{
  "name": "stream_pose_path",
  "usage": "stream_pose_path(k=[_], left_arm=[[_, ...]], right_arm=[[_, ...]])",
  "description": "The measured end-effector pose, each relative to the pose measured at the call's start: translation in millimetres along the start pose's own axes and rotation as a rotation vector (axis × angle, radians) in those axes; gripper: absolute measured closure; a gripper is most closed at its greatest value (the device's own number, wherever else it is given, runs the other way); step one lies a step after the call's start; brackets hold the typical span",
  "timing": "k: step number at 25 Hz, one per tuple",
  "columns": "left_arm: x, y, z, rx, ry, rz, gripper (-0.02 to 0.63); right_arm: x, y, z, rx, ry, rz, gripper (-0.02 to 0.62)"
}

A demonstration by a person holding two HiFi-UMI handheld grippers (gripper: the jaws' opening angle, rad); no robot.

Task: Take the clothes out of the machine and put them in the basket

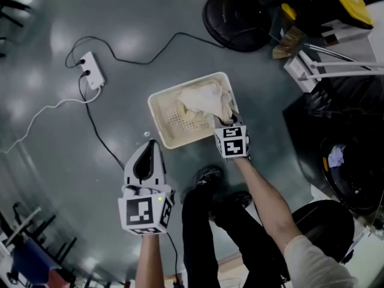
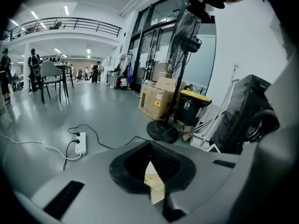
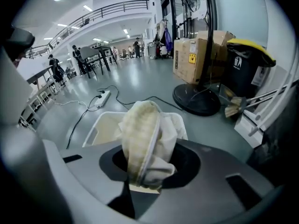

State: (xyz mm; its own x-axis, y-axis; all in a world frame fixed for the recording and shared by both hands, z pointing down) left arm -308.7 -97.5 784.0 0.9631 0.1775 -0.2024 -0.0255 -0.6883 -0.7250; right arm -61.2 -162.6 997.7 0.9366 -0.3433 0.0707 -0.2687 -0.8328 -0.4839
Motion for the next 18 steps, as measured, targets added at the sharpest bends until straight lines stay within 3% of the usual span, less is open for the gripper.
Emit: stream_pose_path(k=[4, 6, 9, 11, 18], left_arm=[[-1.5, -11.1, -0.3, -0.012, 0.004, -0.01, 0.589], [-1.5, -15.2, 1.7, -0.018, 0.004, -0.018, 0.589], [2.2, -20.4, 2.7, -0.023, 0.0, -0.026, 0.589], [8.1, -22.6, 4.4, -0.027, -0.006, -0.035, 0.589], [33.5, -7.5, 9.2, -0.013, -0.044, -0.036, 0.589]], right_arm=[[8.8, -16.3, -31.0, -0.061, -0.027, 0.014, 0.457], [8.6, -21.4, -41.6, -0.073, 0.007, 0.011, 0.429], [8.1, -20.6, -49.7, -0.046, 0.064, -0.029, 0.236], [10.1, -18.6, -42.4, -0.002, 0.039, -0.026, 0.192], [8.2, -8.0, 11.9, 0.106, 0.06, -0.012, 0.183]])
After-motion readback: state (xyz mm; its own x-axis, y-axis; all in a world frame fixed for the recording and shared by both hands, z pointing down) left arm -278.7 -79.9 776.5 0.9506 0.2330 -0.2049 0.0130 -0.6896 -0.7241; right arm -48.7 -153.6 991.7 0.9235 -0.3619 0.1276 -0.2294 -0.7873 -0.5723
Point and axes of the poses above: the fingertips, and each gripper's own axes: z backward along the fingers, x to its right, y out of its top, the point moved 9 cm from there along z, backward along the fingers, and after that the axes turned 6 degrees about -x, right-handed, at the moved point
